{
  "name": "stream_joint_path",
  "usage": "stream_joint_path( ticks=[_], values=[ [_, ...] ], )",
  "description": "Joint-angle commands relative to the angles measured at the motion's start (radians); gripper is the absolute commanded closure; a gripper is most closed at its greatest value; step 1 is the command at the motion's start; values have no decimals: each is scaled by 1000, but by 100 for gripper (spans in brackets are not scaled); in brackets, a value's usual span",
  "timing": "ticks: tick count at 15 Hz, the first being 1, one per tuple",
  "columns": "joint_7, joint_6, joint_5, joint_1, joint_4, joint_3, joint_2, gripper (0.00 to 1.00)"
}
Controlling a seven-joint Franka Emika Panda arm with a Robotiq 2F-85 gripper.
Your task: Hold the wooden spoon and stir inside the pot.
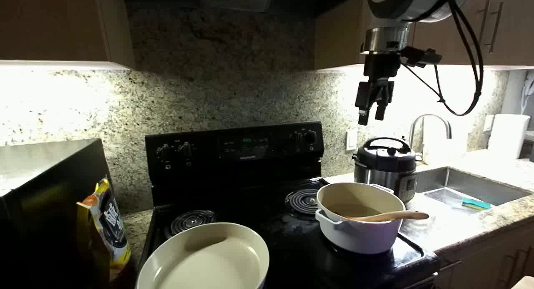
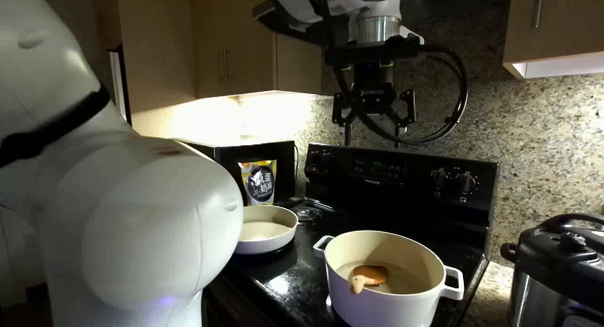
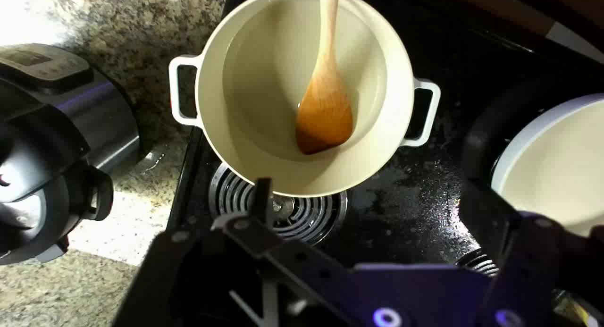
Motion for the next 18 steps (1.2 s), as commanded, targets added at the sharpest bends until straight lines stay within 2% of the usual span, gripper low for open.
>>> stream_joint_path(
  ticks=[1, 9, 18],
  values=[
    [-1, -3, 2, -2, 2, 2, 1, 0],
    [4, 0, 3, -2, 0, 4, 4, 0],
    [-3, 5, 53, -8, -151, -20, 61, 0]
  ],
)
